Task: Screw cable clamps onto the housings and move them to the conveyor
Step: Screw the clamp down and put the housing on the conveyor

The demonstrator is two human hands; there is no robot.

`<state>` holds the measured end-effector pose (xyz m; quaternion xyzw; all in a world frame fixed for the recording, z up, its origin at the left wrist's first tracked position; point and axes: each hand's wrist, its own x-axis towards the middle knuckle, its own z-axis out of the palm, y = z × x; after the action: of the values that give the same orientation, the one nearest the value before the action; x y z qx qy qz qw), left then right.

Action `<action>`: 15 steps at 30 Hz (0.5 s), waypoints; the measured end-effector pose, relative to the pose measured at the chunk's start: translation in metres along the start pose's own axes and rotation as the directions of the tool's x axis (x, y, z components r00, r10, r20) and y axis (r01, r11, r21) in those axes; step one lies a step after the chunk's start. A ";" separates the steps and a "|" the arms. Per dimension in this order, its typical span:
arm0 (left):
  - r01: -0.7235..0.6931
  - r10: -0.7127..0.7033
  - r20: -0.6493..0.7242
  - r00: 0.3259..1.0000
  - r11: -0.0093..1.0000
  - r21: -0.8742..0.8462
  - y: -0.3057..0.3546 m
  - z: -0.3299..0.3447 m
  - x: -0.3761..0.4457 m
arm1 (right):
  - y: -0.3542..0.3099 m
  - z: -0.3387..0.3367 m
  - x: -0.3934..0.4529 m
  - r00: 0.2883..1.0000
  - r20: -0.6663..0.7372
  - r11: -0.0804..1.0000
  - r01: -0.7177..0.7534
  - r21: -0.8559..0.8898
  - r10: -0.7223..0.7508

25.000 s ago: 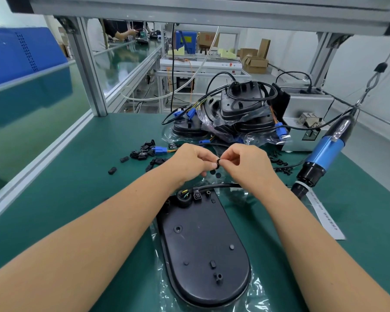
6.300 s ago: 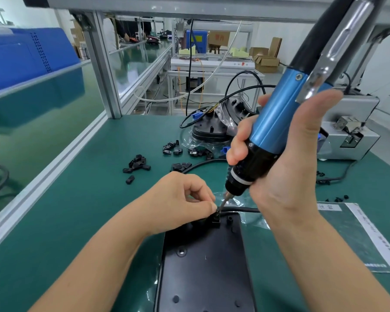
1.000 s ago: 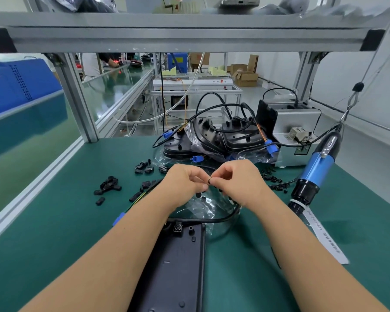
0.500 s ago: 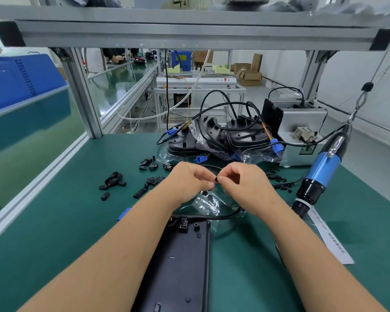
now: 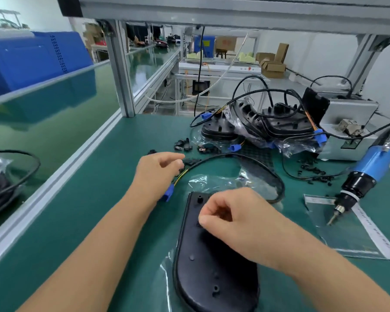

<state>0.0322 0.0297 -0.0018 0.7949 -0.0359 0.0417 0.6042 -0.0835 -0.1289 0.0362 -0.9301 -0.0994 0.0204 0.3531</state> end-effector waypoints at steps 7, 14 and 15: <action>0.006 -0.010 -0.022 1.000 0.989 -0.148 -0.011 -0.005 -0.009 | 0.002 0.014 0.004 0.991 -0.099 0.991 -0.104 -0.089 0.095; -0.022 0.024 0.020 1.000 0.994 -0.105 -0.012 -0.003 -0.010 | 0.001 0.014 0.003 0.987 -0.106 0.984 -0.134 -0.114 0.122; -0.023 0.025 0.017 1.000 0.994 -0.104 -0.012 -0.003 -0.010 | 0.000 0.014 0.003 0.987 -0.103 0.984 -0.138 -0.115 0.127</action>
<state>0.0234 0.0357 -0.0137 0.7623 -0.0534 0.0398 0.6438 -0.0823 -0.1193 0.0256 -0.9544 -0.0213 -0.0067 0.2977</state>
